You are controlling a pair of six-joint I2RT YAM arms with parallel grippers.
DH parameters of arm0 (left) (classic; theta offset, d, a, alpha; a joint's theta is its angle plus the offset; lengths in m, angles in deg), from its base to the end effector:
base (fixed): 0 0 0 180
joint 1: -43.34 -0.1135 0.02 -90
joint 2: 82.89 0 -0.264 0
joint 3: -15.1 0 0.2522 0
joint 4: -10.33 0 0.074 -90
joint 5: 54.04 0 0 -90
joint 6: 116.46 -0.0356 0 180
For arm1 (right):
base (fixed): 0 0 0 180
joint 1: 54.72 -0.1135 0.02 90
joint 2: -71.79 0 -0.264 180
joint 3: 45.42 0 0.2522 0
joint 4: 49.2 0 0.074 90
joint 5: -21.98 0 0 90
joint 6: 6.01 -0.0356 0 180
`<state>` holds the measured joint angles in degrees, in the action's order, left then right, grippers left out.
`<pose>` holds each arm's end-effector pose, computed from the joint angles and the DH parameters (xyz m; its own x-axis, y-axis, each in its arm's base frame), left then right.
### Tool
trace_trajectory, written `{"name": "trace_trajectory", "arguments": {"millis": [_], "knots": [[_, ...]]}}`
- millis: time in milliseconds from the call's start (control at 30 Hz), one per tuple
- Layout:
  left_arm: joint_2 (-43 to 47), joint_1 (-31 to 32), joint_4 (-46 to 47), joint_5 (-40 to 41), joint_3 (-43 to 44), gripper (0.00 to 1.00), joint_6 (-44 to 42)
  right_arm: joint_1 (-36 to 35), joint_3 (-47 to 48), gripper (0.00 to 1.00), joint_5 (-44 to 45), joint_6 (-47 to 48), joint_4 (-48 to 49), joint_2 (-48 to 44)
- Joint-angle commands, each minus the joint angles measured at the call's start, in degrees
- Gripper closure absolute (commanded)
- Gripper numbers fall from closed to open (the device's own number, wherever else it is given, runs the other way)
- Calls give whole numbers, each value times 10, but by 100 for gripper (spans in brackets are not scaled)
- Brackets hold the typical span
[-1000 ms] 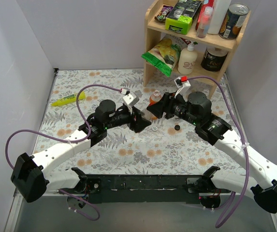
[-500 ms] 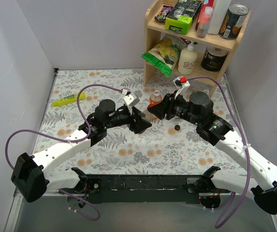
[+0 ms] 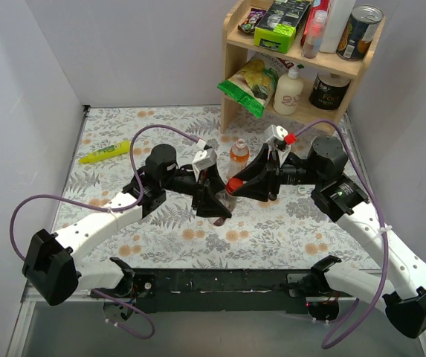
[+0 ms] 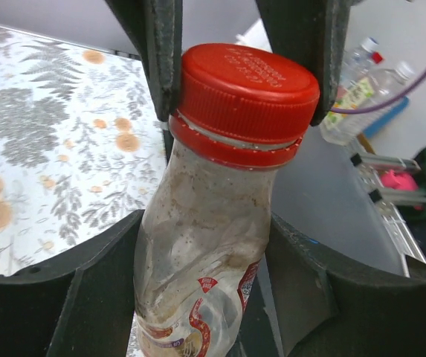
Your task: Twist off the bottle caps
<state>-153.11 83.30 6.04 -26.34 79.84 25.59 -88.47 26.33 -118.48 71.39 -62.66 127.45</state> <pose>0.1874 -0.1982 0.3225 -0.8428 0.2280 -0.4876 0.4923 -0.0396 -0.8695 0.1593 0.1395 0.4058 -0.1796 0.0470 -0.9826 -0.9786 0.0933 0.1834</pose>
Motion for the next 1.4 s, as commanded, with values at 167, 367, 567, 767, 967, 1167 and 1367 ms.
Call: {"name": "trace_trajectory", "arguments": {"millis": [167,367,567,767,967,1167,1367], "knots": [[-9,14,8,-133,25,67,-20,53,32,80,-159,-22,111,6],[-20,14,0,-153,30,68,-20,75,33,80,-200,-67,176,16],[-26,14,-1,-159,32,68,-19,79,41,79,-219,-70,182,24],[-14,9,11,-99,23,68,-14,80,45,61,-182,-24,103,24],[10,-16,55,-26,-1,69,13,86,41,21,-92,2,34,10],[29,-26,11,110,-1,68,-15,87,54,17,108,-21,-41,-20],[51,-25,-20,273,-6,67,-32,77,30,28,242,-165,-49,-34]]}}
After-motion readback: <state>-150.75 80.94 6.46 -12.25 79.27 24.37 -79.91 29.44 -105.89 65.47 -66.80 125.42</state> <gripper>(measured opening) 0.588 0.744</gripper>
